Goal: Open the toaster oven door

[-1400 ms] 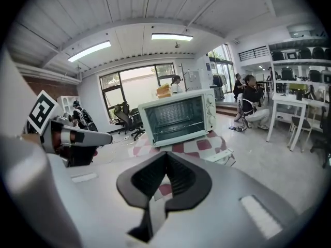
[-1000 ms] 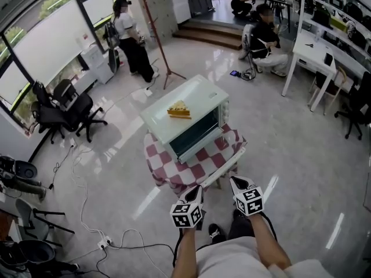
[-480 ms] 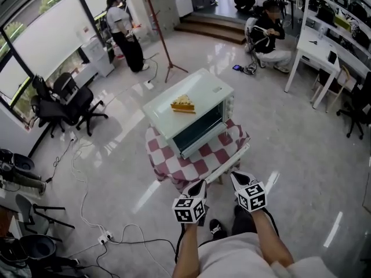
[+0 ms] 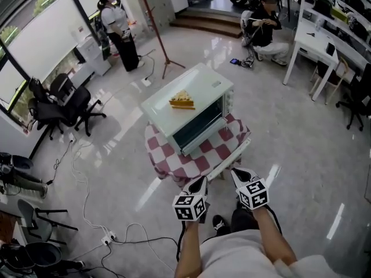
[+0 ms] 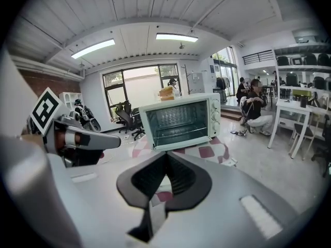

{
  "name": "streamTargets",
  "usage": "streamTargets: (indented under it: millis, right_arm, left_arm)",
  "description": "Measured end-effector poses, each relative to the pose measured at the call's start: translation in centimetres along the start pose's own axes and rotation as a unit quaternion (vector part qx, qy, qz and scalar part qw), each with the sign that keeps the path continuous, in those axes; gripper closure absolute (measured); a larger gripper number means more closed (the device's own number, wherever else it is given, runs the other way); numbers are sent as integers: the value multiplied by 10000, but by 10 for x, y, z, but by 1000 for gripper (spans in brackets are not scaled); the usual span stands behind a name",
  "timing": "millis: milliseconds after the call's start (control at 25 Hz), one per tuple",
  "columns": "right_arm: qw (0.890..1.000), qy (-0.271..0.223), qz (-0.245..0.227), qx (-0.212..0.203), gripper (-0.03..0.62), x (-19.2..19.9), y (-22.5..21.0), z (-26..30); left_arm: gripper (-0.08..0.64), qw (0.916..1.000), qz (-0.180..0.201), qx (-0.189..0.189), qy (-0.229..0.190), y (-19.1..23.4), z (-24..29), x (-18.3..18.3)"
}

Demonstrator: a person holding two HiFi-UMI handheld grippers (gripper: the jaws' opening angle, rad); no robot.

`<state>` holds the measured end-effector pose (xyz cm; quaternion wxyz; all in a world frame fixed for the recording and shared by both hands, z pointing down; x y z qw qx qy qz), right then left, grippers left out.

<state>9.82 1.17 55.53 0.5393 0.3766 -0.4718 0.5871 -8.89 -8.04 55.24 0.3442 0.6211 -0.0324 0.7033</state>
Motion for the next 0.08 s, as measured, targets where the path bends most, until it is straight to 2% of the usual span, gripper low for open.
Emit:
streamTargets:
  millis: [80]
  right_arm:
    - [10000, -10, 2, 27, 591, -1, -2, 1]
  left_arm:
    - [557, 10000, -7, 74, 32, 0, 4, -1]
Point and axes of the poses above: the fingertips, and each gripper's own axes: z forward along the fingers, y to its left, x out of its underside, the point moved 9 cm from there along -z, backward along the fingers, and after that the axes turned 12 degrees about -y, right-handed, at the moved point
